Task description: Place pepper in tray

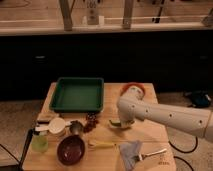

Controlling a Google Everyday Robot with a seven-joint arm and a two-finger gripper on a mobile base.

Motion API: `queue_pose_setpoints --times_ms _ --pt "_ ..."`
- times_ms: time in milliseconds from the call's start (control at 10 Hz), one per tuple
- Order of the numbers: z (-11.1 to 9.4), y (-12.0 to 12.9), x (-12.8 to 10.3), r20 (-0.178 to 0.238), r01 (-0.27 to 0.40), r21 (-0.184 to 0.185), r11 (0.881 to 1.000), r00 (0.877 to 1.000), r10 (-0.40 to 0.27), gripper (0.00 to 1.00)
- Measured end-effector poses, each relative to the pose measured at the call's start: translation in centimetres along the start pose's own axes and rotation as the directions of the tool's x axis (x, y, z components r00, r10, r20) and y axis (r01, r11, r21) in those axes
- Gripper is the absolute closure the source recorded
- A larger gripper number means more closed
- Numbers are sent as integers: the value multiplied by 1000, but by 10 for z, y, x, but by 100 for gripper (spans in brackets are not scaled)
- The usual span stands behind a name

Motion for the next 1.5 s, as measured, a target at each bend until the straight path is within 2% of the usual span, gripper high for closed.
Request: queue_pose_setpoints --times_ms 200,300,400,700,800,900,1100,1200,1300,1500 --pt "-18 -10 -8 -20 6 7 1000 1000 -5 99" --pt "-20 -15 -16 -21 11 8 1000 1000 -11 98" --pt "-22 -23 -27 -25 23 11 1000 999 -23 92" --pt "-27 -34 -32 -41 27 17 1000 999 -26 66" --pt "-30 -38 -38 -41 31 20 999 999 -30 62" --pt "-32 -43 -47 -47 35 21 999 998 -34 64" --pt "-34 -55 -63 -57 47 25 999 997 -46 79" --pt "-35 -59 -65 -62 48 27 999 997 -46 81" --pt "-35 -62 -65 -65 47 29 998 997 -45 79" --pt "-38 -71 -75 -67 59 37 998 996 -57 64"
